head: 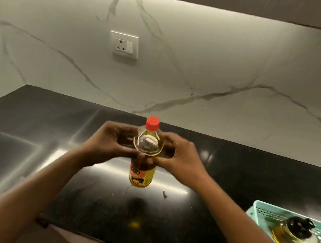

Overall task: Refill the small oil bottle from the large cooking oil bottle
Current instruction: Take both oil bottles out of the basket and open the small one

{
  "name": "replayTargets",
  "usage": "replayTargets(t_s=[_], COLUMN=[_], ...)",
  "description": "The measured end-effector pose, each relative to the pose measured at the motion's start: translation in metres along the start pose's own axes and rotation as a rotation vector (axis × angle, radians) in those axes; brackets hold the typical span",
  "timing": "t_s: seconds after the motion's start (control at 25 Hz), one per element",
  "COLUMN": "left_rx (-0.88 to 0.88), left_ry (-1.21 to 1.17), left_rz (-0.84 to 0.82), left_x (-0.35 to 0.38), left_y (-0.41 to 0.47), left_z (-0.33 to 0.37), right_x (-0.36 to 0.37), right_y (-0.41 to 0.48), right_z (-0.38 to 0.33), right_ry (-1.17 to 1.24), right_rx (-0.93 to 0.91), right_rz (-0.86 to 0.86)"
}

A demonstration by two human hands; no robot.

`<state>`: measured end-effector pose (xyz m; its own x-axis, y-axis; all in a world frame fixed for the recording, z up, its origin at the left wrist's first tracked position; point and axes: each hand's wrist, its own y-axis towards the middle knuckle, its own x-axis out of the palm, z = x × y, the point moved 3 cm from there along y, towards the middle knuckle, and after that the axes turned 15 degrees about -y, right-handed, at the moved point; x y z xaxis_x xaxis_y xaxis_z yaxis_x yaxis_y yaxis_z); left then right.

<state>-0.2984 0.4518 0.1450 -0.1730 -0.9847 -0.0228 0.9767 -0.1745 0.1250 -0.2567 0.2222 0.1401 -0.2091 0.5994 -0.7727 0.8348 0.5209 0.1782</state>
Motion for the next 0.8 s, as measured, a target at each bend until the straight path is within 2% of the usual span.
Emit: replayTargets(t_s=[0.12,0.24,0.6,0.8], left_rx=[-0.048,-0.046,-0.049,-0.192], left_ry=[0.018,0.014,-0.002,-0.057], left_rz=[0.066,0.094,0.139,0.133], left_x=[-0.020,-0.028,-0.024,-0.016], left_y=[-0.024,-0.037,-0.047,-0.048], left_z=[-0.034,-0.054,-0.086,-0.095], right_x=[0.055,0.081,0.100,0.095], right_y=[0.005,0.007,-0.004,-0.015], right_z=[0.009,0.013,0.021,0.020], right_ry=[0.020,0.036,0.032,0.040], right_rx=[0.050,0.092,0.169,0.178], right_rz=[-0.063,-0.076,-0.098,-0.109])
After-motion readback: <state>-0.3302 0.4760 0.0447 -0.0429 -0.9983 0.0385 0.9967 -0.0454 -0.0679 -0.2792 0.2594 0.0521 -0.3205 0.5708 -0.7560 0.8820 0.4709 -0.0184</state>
